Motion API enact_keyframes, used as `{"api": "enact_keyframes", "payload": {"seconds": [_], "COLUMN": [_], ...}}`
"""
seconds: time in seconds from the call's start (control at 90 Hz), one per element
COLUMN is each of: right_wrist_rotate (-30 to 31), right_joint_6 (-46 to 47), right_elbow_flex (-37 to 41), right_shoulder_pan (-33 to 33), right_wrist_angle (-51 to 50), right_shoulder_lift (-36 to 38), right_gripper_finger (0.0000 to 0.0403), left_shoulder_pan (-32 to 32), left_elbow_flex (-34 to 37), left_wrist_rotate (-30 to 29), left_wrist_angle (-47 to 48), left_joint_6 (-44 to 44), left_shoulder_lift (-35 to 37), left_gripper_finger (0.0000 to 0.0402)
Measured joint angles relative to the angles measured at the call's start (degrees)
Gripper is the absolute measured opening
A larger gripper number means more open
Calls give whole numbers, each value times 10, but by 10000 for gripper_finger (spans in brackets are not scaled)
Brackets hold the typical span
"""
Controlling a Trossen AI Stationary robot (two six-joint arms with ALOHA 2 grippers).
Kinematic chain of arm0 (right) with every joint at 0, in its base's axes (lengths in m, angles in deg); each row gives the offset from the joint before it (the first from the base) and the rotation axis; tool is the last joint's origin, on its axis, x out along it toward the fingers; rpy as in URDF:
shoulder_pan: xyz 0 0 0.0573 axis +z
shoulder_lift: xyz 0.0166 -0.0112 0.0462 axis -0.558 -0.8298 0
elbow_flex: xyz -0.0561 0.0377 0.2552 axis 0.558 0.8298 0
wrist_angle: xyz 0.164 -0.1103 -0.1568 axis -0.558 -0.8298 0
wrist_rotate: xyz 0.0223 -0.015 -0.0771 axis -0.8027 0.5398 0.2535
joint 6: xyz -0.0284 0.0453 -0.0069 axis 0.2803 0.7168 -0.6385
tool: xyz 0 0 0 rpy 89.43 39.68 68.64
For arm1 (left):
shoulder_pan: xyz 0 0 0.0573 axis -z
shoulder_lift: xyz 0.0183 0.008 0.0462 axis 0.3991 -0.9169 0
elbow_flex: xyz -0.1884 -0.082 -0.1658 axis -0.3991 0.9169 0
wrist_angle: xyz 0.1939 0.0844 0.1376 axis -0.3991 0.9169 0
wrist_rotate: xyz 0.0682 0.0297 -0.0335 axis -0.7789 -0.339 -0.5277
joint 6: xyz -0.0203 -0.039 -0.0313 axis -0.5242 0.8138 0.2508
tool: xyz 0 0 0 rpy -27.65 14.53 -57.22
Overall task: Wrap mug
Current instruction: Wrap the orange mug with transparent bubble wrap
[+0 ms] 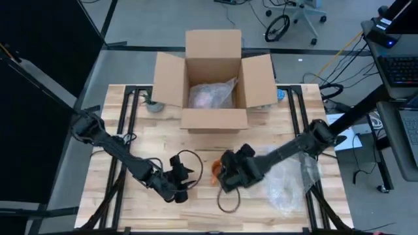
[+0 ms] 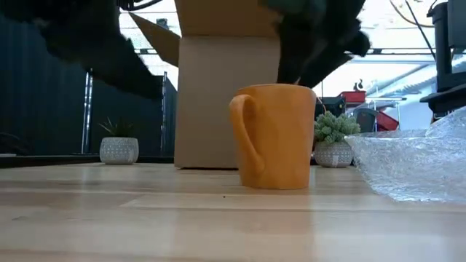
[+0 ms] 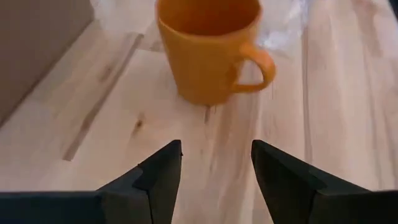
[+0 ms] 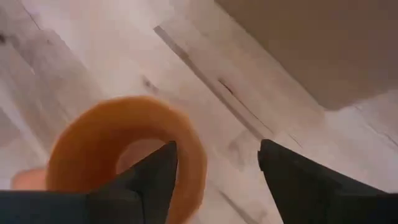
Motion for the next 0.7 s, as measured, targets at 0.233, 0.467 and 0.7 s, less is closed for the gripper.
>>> {"api": "enact_keyframes", "payload": {"seconds": [0.233, 0.467, 0.7], "right_wrist_rotate": [-120, -174, -179], "right_joint_6": [-58, -121, -186], "right_elbow_flex": [0, 0, 0], "right_shoulder_pan": [-41, -42, -41], "right_wrist_angle": [26, 81, 147], "right_shoulder_lift": [-19, -52, -59], "right_gripper_finger": [187, 117, 12], "left_shoulder_pan": [0, 1, 4], "left_elbow_flex": [0, 0, -2], "left_wrist_rotate": [7, 15, 23], "left_wrist_angle": [0, -2, 7], "left_joint_6": [-2, -16, -20], "left_shoulder_lift": [-26, -25, -24], "left_gripper_finger": [182, 182, 182]}}
